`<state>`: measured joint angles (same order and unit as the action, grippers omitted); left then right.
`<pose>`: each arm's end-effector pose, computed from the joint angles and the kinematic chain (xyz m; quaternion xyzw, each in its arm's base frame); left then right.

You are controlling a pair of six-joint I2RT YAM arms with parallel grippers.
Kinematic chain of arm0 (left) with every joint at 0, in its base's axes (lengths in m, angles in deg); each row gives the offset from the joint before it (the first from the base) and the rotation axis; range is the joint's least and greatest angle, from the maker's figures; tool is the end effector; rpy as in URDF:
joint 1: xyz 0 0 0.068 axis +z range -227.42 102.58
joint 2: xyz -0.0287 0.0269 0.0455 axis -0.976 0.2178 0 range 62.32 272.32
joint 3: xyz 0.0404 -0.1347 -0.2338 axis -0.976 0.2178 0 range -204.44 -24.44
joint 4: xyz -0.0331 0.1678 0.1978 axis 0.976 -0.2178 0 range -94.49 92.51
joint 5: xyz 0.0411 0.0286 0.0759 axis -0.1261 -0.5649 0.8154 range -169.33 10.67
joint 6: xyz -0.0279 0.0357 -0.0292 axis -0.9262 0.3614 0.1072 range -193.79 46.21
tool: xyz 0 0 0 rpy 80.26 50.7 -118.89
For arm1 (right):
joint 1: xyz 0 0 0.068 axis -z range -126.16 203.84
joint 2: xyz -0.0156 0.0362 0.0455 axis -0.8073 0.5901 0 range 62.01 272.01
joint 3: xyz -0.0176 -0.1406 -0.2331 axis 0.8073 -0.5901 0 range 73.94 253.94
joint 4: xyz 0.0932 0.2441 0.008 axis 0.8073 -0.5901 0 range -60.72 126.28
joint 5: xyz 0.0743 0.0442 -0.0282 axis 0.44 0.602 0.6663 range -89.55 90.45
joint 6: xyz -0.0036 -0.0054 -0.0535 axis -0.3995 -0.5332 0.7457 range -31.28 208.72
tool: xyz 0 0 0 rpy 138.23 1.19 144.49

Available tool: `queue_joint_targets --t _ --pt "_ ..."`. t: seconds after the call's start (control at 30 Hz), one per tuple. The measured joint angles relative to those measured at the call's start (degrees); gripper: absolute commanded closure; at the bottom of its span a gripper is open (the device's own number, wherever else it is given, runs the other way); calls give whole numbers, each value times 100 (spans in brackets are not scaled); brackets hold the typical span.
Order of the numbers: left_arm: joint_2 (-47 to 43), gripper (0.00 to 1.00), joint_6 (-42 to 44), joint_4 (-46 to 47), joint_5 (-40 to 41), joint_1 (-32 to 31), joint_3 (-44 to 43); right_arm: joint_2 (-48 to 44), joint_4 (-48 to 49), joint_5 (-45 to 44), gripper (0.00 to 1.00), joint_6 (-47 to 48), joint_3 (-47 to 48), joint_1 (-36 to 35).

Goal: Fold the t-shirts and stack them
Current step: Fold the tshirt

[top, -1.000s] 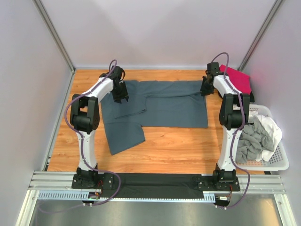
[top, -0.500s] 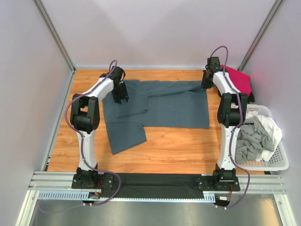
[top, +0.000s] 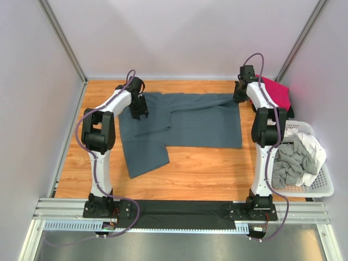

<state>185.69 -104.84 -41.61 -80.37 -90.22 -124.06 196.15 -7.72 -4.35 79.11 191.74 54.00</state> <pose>0.4436 -0.1013 0.1887 -0.1539 0.9692 -0.0800 0.1747 0.5100 -0.0043 0.1964 0.0930 0.9614 -0.0193 0.2581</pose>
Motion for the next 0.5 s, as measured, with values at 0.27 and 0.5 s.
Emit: queue_joint_targets --t 0.27,0.5 --pt "7 50 0 31 0 0 44 -173 -238 116 100 -105 177 0" --pt "7 50 2 28 2 0 83 -378 -452 120 100 -157 -72 0"
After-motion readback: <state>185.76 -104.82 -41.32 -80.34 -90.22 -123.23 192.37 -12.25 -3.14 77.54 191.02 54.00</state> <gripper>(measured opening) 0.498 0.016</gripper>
